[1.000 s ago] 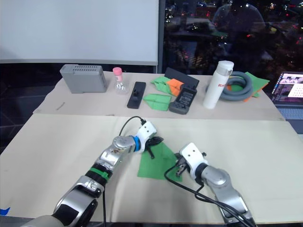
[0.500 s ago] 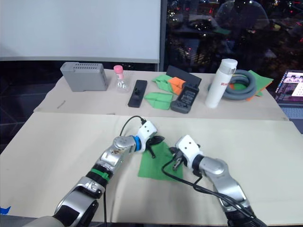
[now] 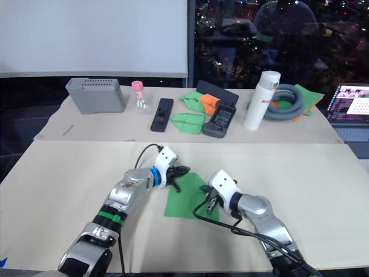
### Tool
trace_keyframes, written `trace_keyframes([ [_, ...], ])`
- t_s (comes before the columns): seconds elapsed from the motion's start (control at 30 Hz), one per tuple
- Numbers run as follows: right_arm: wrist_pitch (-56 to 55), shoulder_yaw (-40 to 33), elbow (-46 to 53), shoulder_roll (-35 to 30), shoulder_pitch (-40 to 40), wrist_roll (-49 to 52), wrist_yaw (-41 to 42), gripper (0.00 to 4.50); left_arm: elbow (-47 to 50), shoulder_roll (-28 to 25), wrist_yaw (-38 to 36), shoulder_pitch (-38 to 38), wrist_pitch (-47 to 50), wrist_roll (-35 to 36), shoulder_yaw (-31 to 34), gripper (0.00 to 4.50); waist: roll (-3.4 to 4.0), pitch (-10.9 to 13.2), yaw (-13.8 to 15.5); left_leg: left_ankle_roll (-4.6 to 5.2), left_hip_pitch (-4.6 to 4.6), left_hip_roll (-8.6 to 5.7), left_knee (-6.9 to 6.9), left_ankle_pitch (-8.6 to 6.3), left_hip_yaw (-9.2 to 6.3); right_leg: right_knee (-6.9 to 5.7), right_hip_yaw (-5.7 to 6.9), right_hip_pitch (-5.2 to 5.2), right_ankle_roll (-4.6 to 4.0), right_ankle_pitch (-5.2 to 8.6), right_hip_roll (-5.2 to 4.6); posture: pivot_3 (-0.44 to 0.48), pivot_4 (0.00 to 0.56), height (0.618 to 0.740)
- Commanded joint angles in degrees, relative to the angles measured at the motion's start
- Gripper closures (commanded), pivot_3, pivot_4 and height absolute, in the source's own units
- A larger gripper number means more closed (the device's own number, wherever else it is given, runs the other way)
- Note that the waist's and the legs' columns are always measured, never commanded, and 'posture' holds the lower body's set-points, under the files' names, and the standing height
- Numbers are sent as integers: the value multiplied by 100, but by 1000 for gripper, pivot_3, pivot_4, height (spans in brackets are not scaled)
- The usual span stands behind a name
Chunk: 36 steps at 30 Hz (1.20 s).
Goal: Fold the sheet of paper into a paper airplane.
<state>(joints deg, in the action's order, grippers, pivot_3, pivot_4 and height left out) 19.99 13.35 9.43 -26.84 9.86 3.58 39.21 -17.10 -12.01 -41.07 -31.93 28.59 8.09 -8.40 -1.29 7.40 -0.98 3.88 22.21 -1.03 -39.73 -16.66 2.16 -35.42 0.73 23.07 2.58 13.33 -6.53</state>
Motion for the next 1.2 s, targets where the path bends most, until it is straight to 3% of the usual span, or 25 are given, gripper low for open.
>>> trace_keyframes([
  [0.03, 66, 315, -347, 1, -111, -86, 193, 4484, 753, -280, -30, 245, 1257, 617, 521, 4500, 0, 0, 3, -2, -3, 0, 1, 0, -1, -12, 0, 3, 0, 0, 0, 0, 150, 740],
  [0.1, 58, 356, -458, 26, -79, -137, 203, 4484, 1266, -477, 28, 435, 1856, 982, 902, 4500, -1, 1, -12, -5, -6, 1, 0, -1, -3, -29, 0, 7, 0, 1, -1, 0, 150, 740],
  [0.2, 41, 404, -611, 61, -18, -182, 219, 4500, 1902, -724, 66, 651, 2592, 1442, 1249, 3704, -2, 2, -15, -17, -16, 8, 2, 0, -5, -37, 0, 6, -6, 4, 0, 0, 150, 740],
  [0.33, 11, 444, -686, 122, 40, -189, 252, 4500, 2564, -806, 77, 832, 3154, 1839, 1157, 2344, -3, 2, 16, -29, -24, 8, 1, 6, -8, -41, -1, 3, -9, 6, -3, 0, 150, 740],
  [0.63, -25, 451, -747, 138, 56, -219, 243, 4500, 2425, -397, 715, 773, 3098, 1886, 1094, 2344, -3, 2, 11, -48, -29, 11, 22, 11, -9, -41, -13, 8, -15, 7, -17, 0, 150, 740],
  [1.13, -36, 490, -726, 119, 18, -306, 166, 4500, 2140, -265, 894, 597, 2903, 2027, 1071, 2344, -3, 2, 18, -55, -34, 11, 37, 16, -9, -38, -12, 8, -25, 12, -19, 0, 150, 740],
  [1.2, -24, 494, -712, 128, 19, -314, 149, 4500, 2118, -247, 899, 576, 2833, 2002, 1049, 2893, -3, 2, 18, -56, -34, 11, 37, 17, -10, -38, -12, 8, -25, 12, -19, 0, 150, 740],
])
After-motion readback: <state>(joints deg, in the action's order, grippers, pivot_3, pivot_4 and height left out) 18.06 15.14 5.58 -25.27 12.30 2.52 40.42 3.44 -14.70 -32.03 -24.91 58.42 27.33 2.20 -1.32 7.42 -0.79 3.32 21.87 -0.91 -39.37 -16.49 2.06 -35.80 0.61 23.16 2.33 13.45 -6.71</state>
